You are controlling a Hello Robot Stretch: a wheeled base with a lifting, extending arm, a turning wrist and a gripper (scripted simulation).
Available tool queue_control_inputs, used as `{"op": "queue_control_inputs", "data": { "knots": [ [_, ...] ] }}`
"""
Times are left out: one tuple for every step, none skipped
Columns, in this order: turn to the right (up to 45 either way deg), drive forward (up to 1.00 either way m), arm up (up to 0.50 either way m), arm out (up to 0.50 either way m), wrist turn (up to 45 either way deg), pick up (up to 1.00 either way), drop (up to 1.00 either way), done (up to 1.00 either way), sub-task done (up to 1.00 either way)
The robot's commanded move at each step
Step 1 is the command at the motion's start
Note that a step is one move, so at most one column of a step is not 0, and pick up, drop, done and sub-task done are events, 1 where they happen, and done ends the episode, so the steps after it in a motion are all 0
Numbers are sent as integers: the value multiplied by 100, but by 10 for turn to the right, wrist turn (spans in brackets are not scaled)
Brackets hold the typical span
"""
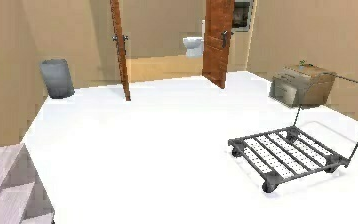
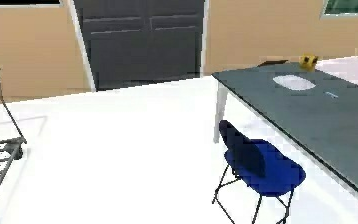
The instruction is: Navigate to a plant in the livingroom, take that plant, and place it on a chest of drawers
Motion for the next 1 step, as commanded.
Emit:
{"op": "queue_control_inputs", "data": {
  "knots": [
    [0,100,0,0,0,0,0,0,0]
  ]
}}
